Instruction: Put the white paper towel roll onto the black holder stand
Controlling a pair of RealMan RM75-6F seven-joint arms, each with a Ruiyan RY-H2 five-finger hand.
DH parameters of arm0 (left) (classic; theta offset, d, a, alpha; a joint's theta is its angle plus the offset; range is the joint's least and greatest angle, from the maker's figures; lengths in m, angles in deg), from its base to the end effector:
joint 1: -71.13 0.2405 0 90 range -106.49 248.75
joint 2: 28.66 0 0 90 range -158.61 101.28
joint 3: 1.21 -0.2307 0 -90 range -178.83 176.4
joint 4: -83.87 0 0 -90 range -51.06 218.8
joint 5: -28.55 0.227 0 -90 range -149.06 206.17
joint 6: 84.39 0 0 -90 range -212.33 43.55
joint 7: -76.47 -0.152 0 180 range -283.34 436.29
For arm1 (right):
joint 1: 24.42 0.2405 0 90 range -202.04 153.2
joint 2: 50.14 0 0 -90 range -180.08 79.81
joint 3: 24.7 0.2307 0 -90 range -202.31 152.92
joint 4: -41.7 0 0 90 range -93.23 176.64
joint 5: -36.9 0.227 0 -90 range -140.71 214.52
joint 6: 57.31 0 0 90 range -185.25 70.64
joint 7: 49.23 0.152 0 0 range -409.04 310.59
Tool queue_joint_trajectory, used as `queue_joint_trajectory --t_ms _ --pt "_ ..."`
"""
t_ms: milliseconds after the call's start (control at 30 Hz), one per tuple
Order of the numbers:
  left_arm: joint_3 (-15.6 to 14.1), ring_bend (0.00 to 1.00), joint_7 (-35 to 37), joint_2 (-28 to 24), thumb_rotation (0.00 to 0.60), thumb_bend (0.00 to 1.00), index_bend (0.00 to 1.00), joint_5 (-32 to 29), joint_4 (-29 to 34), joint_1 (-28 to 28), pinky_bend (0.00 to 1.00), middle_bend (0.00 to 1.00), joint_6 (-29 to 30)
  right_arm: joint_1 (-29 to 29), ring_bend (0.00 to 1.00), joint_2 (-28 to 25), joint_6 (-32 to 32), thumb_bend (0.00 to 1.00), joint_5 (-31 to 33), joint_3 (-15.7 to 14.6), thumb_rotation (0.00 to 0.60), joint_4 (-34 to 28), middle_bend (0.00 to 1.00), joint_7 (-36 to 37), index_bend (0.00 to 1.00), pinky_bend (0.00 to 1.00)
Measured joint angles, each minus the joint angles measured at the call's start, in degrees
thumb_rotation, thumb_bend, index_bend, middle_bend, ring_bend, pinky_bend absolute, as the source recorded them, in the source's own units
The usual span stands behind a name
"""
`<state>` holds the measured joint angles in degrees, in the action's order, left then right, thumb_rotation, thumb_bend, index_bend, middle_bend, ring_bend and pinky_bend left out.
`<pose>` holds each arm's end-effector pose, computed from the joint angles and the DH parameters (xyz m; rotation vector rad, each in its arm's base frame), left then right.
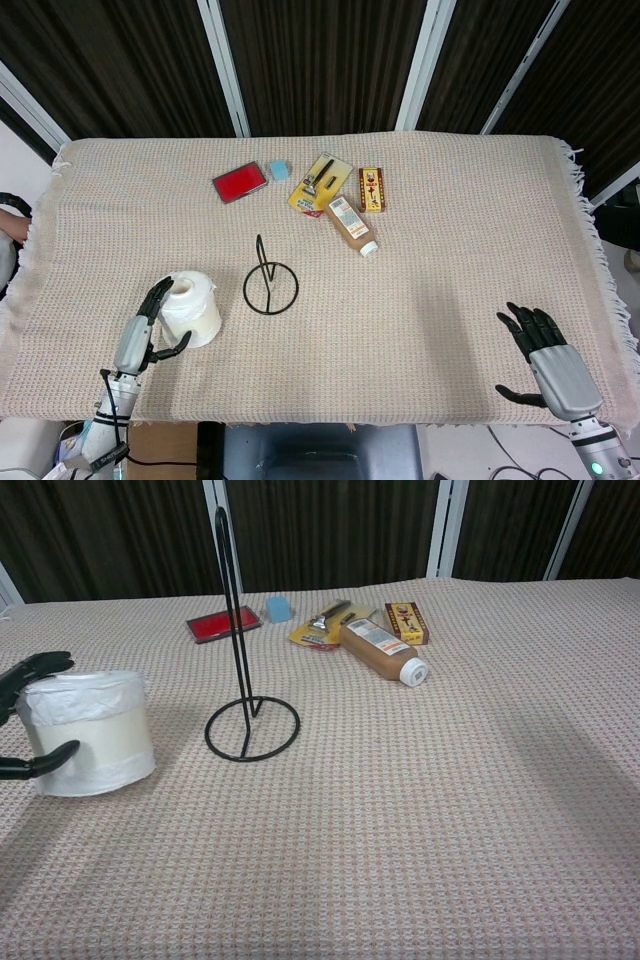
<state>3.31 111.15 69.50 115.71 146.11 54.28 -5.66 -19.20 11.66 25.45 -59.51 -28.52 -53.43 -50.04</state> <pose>-0.2612 0.2526 -0.0193 -1.2786 -1.4088 -1.4658 -0.2754 -0.1590 0.1081 1.6340 -0.9358 0.8939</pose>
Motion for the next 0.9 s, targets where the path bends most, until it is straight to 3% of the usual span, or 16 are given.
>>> queue_joint_trajectory --t_ms 133,267,500,667,900 --pt "1.8 0.66 -0.8 1.7 0.6 0.59 0.56 -1.8 -0.7 0.4 0.96 0.65 1.4 0.0 0.0 -0.1 0.0 0.09 -0.1 -0.1 0.6 -0.1 0.0 0.0 0.0 0.0" --pt "2.9 0.78 -1.7 2.5 0.6 0.71 0.75 -3.0 -1.1 0.4 1.0 0.78 1.7 -0.1 0.0 -0.2 0.1 0.09 -0.2 -0.1 0.6 -0.2 0.0 0.2 0.0 0.0" --pt "3.4 0.78 -2.3 1.5 0.6 0.74 0.76 -1.9 -0.1 0.4 1.0 0.79 4.6 -0.1 0.0 -0.4 0.0 0.09 -0.3 -0.2 0.6 -0.3 0.0 0.3 0.0 0.0" --pt "4.9 0.79 -2.9 0.2 0.6 0.74 0.76 0.1 2.3 0.3 1.0 0.79 9.8 -0.2 0.0 -0.5 0.0 0.09 -0.4 -0.3 0.6 -0.3 0.0 0.4 0.0 0.0" --pt "8.6 0.79 -5.6 -4.2 0.6 0.74 0.76 3.2 10.8 -1.2 1.0 0.79 15.2 -0.2 0.0 -0.7 0.1 0.09 -0.9 -0.5 0.6 -0.4 0.0 0.9 0.0 0.0"
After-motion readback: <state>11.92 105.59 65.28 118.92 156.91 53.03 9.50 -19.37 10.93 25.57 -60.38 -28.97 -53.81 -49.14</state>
